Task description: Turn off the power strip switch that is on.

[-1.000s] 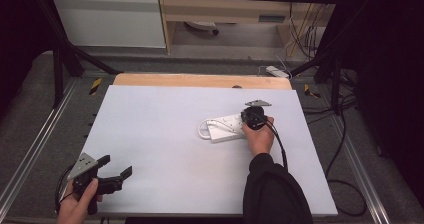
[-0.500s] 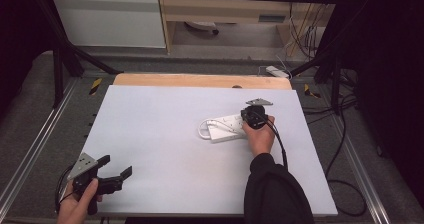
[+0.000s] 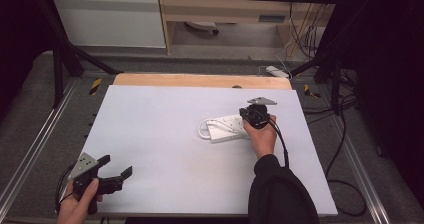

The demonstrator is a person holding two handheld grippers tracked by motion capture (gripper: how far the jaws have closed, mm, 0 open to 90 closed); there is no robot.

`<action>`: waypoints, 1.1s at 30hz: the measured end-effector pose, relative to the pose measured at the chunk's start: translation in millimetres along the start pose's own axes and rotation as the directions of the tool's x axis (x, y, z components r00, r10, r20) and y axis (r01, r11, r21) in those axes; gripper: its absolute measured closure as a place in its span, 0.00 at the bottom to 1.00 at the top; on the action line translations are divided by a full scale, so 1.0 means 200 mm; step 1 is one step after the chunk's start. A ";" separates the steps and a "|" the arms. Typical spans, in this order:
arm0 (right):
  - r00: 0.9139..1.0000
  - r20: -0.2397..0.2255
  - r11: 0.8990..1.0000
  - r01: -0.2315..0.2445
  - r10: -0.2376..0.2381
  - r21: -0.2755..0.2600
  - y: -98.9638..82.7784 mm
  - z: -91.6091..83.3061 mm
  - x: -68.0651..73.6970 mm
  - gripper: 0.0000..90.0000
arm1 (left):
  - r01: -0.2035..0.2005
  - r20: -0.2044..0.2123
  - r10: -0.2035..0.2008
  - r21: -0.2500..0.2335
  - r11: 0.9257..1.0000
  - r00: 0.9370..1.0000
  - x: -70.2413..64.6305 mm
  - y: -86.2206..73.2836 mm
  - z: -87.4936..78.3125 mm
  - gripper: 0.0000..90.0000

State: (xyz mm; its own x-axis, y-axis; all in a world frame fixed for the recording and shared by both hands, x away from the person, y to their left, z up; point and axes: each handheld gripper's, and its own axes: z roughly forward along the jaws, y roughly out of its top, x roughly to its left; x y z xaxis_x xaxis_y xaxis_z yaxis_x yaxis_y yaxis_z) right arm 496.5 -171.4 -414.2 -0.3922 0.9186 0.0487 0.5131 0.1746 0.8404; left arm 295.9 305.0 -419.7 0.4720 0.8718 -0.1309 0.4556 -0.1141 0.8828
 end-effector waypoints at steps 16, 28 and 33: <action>0.996 -0.045 0.997 -0.072 0.073 0.008 0.04 -0.10 0.01 0.43 | -0.009 0.002 0.009 0.004 1.000 1.000 -0.01 0.00 0.00 0.07; 0.995 -0.057 0.996 -0.083 0.084 0.010 0.07 -0.16 0.02 0.09 | 0.005 0.001 -0.005 0.005 1.000 1.000 0.00 -0.01 0.00 0.07; 0.994 -0.081 0.997 -0.075 0.074 -0.010 0.08 -0.21 0.02 0.05 | 0.005 -0.001 -0.005 0.005 1.000 1.000 0.00 -0.01 0.00 0.07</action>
State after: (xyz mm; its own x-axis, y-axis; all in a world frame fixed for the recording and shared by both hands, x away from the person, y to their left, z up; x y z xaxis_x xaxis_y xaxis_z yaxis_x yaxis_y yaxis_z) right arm 470.5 -179.5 -376.8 -0.4139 0.8971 0.1547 0.5338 0.1015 0.8395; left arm 295.3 304.4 -420.9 0.4694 0.8726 -0.1348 0.4618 -0.1125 0.8798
